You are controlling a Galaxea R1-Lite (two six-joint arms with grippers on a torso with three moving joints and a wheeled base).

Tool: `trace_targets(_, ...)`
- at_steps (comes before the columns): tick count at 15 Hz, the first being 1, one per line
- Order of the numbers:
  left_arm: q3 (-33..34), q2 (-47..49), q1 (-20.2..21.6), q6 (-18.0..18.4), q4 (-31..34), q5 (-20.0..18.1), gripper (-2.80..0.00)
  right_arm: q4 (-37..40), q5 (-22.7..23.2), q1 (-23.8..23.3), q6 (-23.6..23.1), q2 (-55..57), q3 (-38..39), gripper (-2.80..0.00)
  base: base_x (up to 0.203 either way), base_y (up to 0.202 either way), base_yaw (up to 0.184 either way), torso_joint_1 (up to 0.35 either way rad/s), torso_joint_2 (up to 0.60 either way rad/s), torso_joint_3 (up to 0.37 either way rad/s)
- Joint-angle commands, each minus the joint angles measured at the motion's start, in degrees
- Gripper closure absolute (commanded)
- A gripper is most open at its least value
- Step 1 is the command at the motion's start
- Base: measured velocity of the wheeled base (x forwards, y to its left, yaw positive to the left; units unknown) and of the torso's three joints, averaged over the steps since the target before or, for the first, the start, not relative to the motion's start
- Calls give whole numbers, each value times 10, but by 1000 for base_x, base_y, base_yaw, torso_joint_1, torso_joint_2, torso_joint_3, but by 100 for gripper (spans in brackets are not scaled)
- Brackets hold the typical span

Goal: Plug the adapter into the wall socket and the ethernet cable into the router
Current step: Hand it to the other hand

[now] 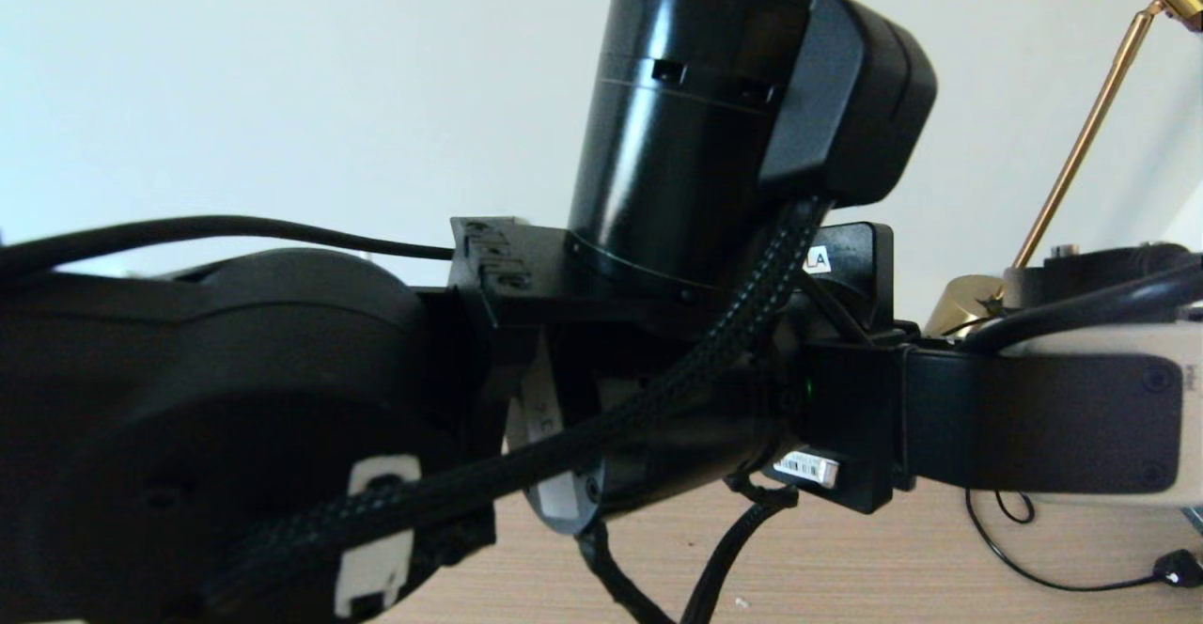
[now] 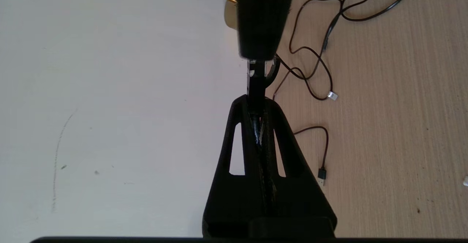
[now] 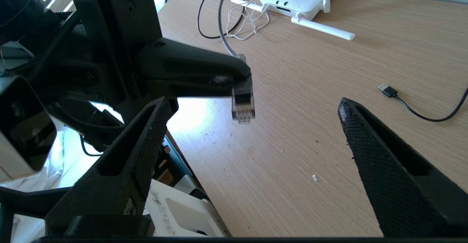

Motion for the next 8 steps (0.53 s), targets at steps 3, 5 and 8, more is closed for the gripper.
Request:
trace_targets(3,-2,3,-6,3,5,1,0,-2,3,0,0,2,3,-280,0,0,0,0,0,0)
trace_targets(5,-2,3,-7,3,5,1,0,-3,3,0,0,2,3,-280,0,0,0,0,0,0)
trace_targets(8,-5,4,-8,3,5,1,0,-3,3,0,0,2,4,-280,0,0,0,0,0,0)
